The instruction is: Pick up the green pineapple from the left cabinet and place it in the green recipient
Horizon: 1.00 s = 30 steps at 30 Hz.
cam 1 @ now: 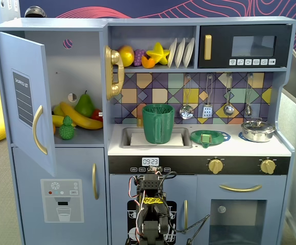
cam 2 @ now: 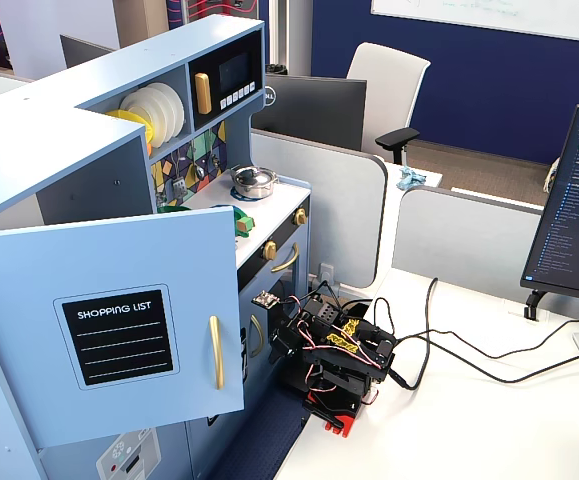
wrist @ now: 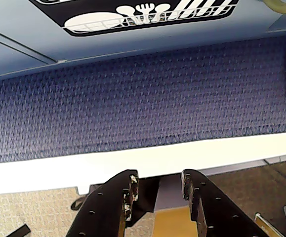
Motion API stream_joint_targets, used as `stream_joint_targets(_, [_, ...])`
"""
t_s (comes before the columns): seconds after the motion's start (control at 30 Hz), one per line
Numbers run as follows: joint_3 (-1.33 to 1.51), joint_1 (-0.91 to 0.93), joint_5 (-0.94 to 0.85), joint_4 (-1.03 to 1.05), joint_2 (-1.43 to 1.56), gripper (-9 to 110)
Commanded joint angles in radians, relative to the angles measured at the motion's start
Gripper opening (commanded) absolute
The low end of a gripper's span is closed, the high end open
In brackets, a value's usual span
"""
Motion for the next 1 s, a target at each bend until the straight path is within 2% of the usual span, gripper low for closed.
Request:
stream_joint_targets(0.0, [0.002, 0.063, -0.003, 0.189, -0.014, 0])
stream_joint_targets(0.33, [0.002, 0.058, -0.005, 0.189, -0.014, 0])
stream_joint_targets(0.47, [-0.003, -0.046, -0.026, 0.164, -0.015, 0])
stream_joint_targets(0.57, [-0.054, -0.236, 0.0, -0.035, -0.021, 0])
stream_joint_targets(0.63, [-0.114, -0.379, 0.008, -0.316, -0.046, 0])
stream_joint_targets(0.67, [-0.141, -0.442, -0.015, -0.471, -0.069, 0])
stream_joint_targets(0.77, [-0.198, -0.592, -0.23, -0.868, -0.206, 0])
stream_joint_targets(0.9, [-0.373, -0.715, -0.247, -1.005, -0.383, 3])
stream_joint_targets(0.97, [-0.426, -0.729, -0.181, -1.132, -0.466, 10])
